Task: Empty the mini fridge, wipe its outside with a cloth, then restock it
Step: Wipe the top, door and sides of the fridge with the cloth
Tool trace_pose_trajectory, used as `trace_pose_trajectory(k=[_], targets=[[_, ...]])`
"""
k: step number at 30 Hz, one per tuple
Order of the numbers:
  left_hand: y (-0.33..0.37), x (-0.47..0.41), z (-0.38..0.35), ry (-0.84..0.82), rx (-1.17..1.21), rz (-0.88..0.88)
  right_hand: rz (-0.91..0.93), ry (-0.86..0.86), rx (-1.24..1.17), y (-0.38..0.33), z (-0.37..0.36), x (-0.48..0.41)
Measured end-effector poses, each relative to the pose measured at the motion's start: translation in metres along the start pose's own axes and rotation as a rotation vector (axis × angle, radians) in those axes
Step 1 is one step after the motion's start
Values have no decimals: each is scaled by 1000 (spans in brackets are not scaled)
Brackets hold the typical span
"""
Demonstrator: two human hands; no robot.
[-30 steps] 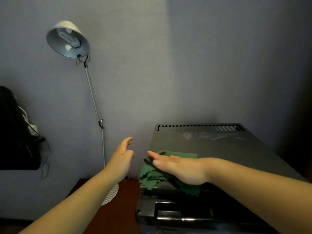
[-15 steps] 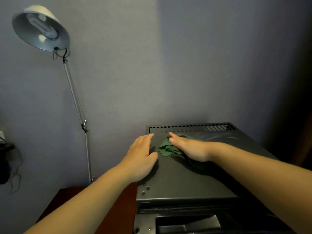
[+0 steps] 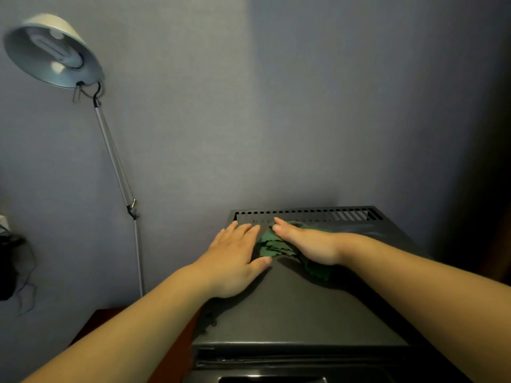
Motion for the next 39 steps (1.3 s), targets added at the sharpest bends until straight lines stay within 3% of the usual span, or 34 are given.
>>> trace_pose_trajectory(k=[4, 9, 14, 19, 23, 30, 36, 39], targets=[[17, -9, 4, -56, 89, 12, -83, 101, 39, 30, 31, 10], [26, -22, -2, -68, 204, 33, -182, 107, 137, 42, 36, 14], [26, -21, -7, -25, 246, 65, -36, 14, 122, 62, 34, 38], [32, -19, -5, -2, 193, 96, -161, 81, -24, 108, 69, 63], [37, -18, -5, 3, 158, 104, -263, 107, 54, 100, 68, 55], [38, -18, -7, -5, 124, 111, -49, -30, 257, 97, 38, 83], [37, -19, -6, -12, 124, 148, -164, 66, 159, 128, 73, 93], [38, -18, -6, -4, 122, 157, -176, 90, 233, 121, 69, 92]])
Point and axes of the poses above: each hand's wrist, its own x-axis away from the middle knuckle, its own z-axis out of the back of the hand, y = z × x, the point moved 7 cm from there along -x, towards the middle knuckle, and after that the axes turned 15 degrees about -y, right-handed, at the moved point
